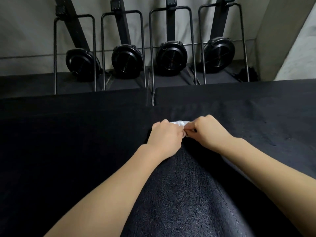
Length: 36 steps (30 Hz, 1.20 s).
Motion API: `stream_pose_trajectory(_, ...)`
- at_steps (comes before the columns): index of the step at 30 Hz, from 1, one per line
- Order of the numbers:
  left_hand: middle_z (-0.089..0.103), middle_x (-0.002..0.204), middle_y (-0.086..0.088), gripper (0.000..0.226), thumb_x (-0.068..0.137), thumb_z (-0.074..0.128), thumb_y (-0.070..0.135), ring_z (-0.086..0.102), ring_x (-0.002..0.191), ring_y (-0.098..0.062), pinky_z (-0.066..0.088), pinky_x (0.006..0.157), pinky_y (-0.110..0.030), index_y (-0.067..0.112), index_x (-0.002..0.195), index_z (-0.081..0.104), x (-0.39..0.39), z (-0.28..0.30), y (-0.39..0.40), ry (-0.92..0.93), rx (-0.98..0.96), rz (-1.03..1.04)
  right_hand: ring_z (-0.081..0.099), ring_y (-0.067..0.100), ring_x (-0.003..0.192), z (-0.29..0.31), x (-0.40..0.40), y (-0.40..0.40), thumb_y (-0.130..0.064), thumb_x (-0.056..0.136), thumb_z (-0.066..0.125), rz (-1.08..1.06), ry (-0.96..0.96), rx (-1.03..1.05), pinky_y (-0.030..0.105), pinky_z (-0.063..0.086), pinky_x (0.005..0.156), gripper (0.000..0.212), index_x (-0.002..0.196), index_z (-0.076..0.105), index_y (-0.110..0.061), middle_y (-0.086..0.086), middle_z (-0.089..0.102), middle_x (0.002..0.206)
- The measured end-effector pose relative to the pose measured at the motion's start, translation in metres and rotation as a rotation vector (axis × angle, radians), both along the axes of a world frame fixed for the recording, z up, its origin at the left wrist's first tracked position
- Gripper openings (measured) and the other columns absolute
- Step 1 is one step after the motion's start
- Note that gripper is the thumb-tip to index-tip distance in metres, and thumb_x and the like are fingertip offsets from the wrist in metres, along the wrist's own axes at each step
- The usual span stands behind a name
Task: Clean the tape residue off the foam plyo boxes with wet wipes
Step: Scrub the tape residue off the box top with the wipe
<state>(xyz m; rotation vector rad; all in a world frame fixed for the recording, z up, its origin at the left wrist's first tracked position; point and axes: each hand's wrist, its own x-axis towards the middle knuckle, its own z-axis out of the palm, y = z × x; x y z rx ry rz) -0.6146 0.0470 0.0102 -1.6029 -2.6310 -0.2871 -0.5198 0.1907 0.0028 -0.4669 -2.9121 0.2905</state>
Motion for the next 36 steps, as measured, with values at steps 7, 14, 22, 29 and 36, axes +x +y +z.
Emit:
stream_pose_trajectory(7,0.062,0.097,0.005,0.034,0.105,0.035,0.032,0.051,0.100,-0.019,0.026,0.115,-0.045,0.026,0.130,0.058,0.011,-0.004,-0.017,0.001,-0.031,-0.030,0.061,0.021,0.072,-0.020,0.020,-0.004,-0.052,0.092,0.038,0.050,0.030,0.081,0.038,0.052,0.064,0.041,0.092,0.072,-0.030,-0.003,0.063,0.077)
stream_pose_trajectory(14,0.064,0.110,0.000,0.035,0.105,0.031,0.033,0.048,0.113,-0.024,0.024,0.115,-0.048,0.025,0.121,0.061,-0.047,0.003,0.044,0.009,-0.080,0.046,0.059,0.028,0.073,-0.016,-0.059,0.044,-0.036,0.096,0.052,-0.108,0.010,0.051,0.039,0.053,0.066,0.027,0.087,0.073,-0.021,0.006,0.066,0.082)
stream_pose_trajectory(22,0.060,0.104,-0.001,0.036,0.104,0.036,0.035,0.050,0.115,-0.028,0.035,0.108,-0.048,0.022,0.113,0.068,-0.084,0.002,0.085,-0.072,-0.089,0.125,0.052,0.031,0.071,-0.012,-0.097,0.073,-0.031,0.093,0.059,-0.171,0.048,-0.059,0.033,0.039,0.063,0.026,0.074,0.065,-0.016,0.009,0.057,0.077)
stream_pose_trajectory(29,0.050,0.086,0.005,0.023,0.097,0.042,0.023,0.051,0.104,-0.025,0.035,0.083,-0.037,0.019,0.095,0.065,-0.058,0.006,0.088,-0.014,-0.066,0.147,0.053,0.029,0.065,-0.006,-0.077,0.069,-0.031,0.089,0.063,-0.178,0.028,-0.071,0.033,0.043,0.060,0.025,0.069,0.067,-0.015,0.007,0.059,0.069)
stream_pose_trajectory(36,0.064,0.096,0.000,0.036,0.104,0.036,0.028,0.049,0.101,-0.023,0.039,0.086,-0.041,0.025,0.104,0.072,0.018,0.007,0.033,-0.037,-0.041,0.028,0.045,0.025,0.060,-0.001,0.019,0.026,-0.032,0.092,0.063,-0.114,-0.025,-0.028,0.037,0.051,0.065,0.040,0.056,0.045,-0.031,0.002,0.056,0.062)
